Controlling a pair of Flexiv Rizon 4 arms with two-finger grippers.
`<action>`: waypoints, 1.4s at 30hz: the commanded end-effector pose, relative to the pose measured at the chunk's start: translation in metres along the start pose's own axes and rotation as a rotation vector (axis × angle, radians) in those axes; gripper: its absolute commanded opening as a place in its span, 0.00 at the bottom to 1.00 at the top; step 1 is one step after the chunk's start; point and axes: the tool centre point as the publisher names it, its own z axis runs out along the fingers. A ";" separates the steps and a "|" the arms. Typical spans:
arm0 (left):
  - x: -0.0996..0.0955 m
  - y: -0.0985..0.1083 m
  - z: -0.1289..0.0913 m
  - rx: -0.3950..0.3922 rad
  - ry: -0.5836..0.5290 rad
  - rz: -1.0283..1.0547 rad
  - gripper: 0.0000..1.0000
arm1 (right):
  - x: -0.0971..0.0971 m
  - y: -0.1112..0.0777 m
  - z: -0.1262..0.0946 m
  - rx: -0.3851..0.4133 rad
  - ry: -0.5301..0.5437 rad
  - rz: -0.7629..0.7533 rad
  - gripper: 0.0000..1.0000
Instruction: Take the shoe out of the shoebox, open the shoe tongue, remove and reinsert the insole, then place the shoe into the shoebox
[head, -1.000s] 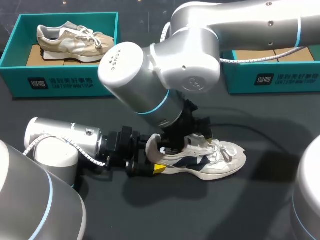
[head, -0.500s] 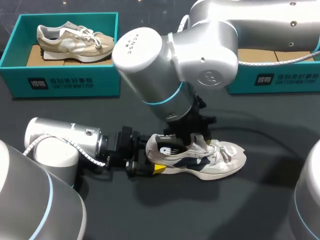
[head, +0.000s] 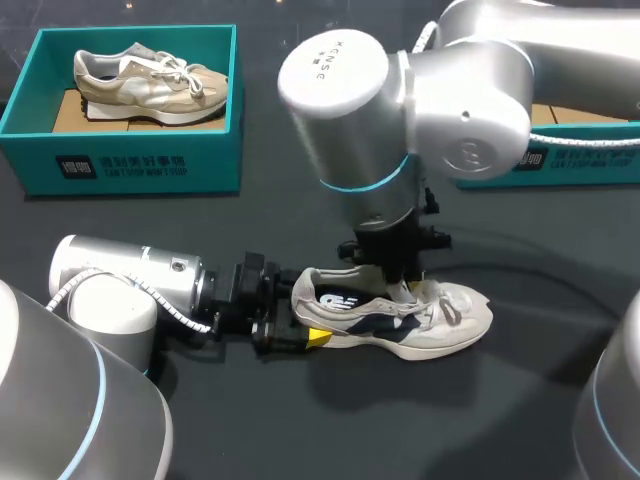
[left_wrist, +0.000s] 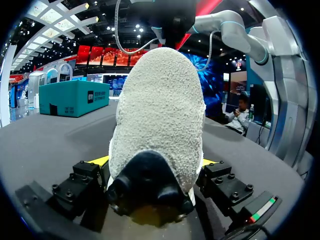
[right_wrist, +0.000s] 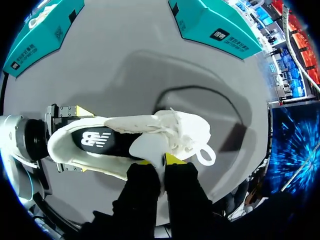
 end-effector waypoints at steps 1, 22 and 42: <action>0.002 0.002 0.001 -0.002 -0.002 -0.001 0.00 | -0.010 0.001 0.004 0.005 0.140 0.046 0.00; 0.002 0.002 0.001 -0.002 -0.002 -0.001 0.00 | -0.052 -0.011 0.020 -0.007 0.229 -0.014 0.00; 0.002 0.002 0.001 -0.002 -0.002 -0.001 0.00 | -0.063 -0.002 0.058 0.058 0.245 -0.030 0.00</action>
